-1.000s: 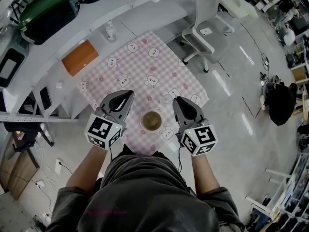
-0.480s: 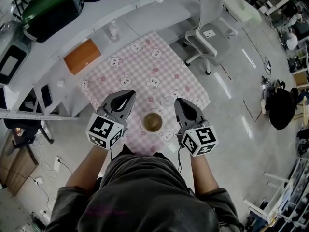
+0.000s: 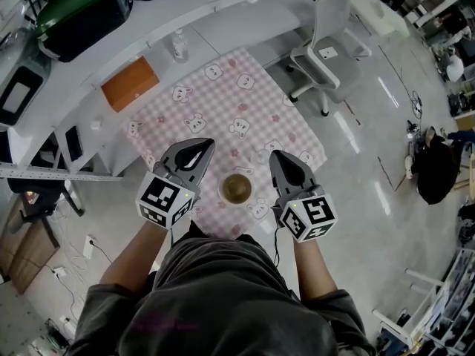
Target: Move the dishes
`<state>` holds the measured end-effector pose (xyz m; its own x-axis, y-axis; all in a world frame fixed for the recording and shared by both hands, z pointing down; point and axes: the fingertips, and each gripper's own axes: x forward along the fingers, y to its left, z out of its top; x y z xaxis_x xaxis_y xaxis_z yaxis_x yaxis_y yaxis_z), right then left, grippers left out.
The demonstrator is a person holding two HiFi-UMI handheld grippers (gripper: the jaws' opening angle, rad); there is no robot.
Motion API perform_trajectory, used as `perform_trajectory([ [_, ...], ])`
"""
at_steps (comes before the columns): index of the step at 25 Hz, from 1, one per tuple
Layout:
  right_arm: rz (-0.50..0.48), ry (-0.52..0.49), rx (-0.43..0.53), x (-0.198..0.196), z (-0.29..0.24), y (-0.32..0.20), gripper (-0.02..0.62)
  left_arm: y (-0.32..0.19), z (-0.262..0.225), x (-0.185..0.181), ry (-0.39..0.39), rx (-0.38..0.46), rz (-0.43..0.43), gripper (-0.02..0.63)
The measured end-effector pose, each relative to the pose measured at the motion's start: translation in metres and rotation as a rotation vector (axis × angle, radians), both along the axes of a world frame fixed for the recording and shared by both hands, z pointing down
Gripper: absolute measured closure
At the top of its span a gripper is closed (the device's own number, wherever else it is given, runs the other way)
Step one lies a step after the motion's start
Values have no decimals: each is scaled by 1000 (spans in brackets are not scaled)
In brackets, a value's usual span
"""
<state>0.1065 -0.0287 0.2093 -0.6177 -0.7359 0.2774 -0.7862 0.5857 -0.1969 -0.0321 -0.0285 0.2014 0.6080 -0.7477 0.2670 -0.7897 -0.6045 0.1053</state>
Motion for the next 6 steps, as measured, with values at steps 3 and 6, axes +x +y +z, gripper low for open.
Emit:
perform_trajectory([
  [3,-8,0,-1,2,0,-1,591,-1,-1,2,-3,-1,-2,604],
  [6,-16,-1,2,5,-2,-3,591,-3,-2,6,-5,1,-4,604],
])
